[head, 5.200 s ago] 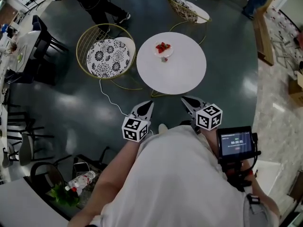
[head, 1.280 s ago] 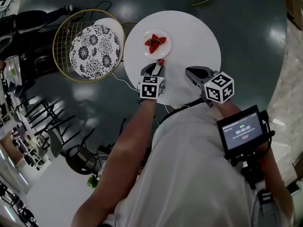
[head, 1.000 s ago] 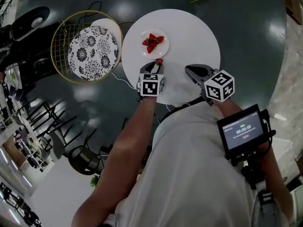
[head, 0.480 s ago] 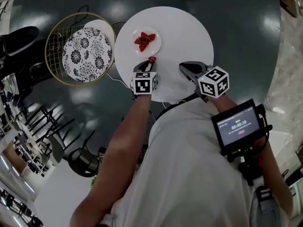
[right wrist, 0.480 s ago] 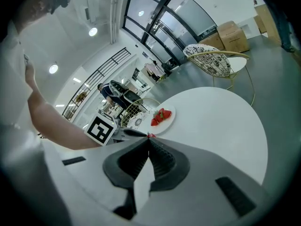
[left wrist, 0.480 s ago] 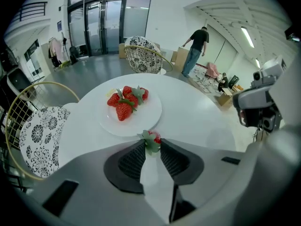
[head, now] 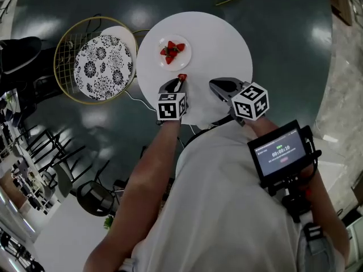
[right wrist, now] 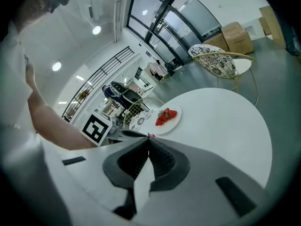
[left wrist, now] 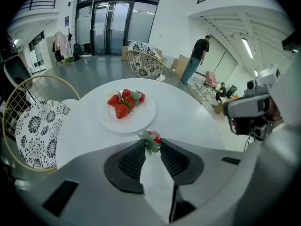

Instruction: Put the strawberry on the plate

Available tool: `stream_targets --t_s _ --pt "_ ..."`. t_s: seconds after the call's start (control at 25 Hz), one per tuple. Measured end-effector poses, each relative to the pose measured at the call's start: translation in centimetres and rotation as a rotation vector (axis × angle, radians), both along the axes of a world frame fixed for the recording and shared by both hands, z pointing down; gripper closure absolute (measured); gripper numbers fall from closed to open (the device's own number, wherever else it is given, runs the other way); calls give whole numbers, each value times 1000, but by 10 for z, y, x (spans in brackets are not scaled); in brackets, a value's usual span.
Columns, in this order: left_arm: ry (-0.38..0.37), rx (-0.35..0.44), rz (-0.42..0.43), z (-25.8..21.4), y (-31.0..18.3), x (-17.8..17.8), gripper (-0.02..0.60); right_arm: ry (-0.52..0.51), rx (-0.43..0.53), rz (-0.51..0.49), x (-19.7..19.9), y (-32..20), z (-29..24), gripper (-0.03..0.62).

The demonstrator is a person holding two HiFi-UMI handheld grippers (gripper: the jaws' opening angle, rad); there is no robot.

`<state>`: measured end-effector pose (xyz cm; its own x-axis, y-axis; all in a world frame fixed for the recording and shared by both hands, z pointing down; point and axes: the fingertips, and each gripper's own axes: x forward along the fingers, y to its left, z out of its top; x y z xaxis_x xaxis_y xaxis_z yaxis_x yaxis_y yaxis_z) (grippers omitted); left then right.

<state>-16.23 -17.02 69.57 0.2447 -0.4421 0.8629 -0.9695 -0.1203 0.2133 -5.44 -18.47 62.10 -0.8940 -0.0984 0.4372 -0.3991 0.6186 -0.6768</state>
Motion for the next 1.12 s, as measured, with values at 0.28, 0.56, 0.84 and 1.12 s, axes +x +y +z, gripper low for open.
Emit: stream_targets --t_s 0.28,0.56,0.84,1.12 --pt "41 32 -64 -15 -2 0 474 -2 -4 -12 -2 6 1 586" --pt "27 103 -64 -32 -27 -6 474 -8 -8 -15 -4 8 0 586" --pt "22 94 -77 -27 -50 -15 474 -11 -17 11 -2 5 0 586" --pt "-4 49 -66 -10 -60 -18 472 -7 -37 63 7 2 3 586"
